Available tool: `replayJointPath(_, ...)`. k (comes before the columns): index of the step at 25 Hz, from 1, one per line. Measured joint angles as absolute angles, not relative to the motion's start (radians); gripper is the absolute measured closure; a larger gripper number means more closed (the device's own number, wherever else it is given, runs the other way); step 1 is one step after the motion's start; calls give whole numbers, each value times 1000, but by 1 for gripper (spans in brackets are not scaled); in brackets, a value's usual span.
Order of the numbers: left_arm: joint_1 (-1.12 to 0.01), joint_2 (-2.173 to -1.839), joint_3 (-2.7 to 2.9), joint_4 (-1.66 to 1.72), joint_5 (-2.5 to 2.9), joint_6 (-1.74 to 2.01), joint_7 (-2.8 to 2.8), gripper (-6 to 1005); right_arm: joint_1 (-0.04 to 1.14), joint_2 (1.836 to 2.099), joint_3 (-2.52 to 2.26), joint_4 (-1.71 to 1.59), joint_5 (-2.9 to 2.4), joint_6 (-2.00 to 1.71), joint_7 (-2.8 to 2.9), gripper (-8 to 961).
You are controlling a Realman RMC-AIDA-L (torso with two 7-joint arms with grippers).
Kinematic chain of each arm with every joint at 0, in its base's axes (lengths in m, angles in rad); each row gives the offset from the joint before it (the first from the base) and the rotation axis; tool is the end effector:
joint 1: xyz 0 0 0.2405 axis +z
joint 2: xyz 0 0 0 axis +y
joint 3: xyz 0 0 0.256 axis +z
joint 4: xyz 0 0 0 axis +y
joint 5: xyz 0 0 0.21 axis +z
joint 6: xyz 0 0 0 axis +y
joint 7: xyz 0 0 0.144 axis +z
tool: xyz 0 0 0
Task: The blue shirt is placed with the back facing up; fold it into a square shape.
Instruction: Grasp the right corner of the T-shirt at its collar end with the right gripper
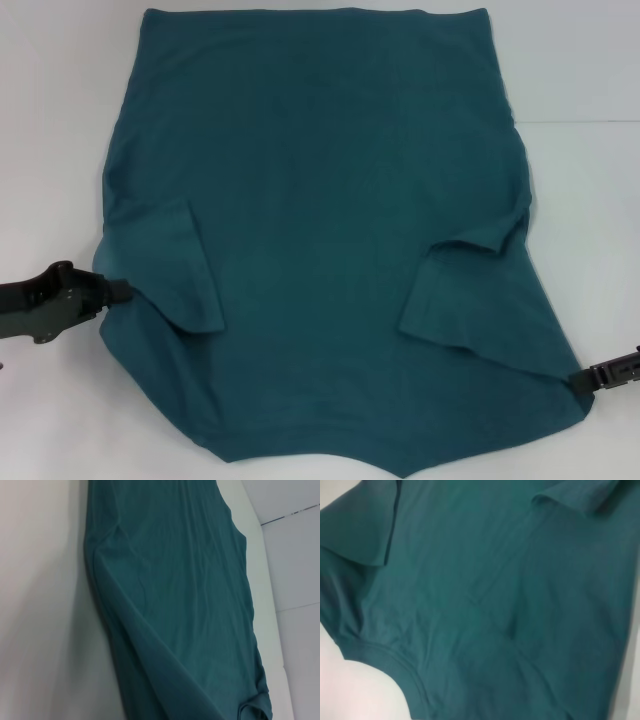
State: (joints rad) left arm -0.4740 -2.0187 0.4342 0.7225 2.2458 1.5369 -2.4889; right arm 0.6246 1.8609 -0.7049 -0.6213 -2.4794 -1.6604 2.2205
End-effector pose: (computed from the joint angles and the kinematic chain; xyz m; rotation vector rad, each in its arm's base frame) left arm -0.3293 0.3188 0.0525 -1.8902 -2.1069 -0.7392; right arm 0.3176 0.3299 0.0645 -2.5023 1.7204 -0.0266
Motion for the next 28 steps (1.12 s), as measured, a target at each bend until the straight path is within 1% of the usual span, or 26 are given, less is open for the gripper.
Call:
replayJointPath(6,-474,-2019,434,722,2246,1537,-2488,977,623,1864,-706,-614,-2481,-1641,2226,100)
replayJointPath(8,-474,-2020,434,722,2246,1537,-2488,977,623,1870,-707,-613,-2481,-1631,2228,99)
replayJointPath(16,-471,-2022,434,722,2246,1537,-2491,977,630,1878,-708,-613,-2500,-1625,2230,100)
replayJointPath(24,-470,-2025,434,722,2249,1537,-2491,978,637,1891,-709,-615,-2516,-1617,2232,100)
replayJointPath(28,-469,-2026,434,722,2249,1537,-2491,977,644,1902,-709,-613,-2540,-1609,2234,100)
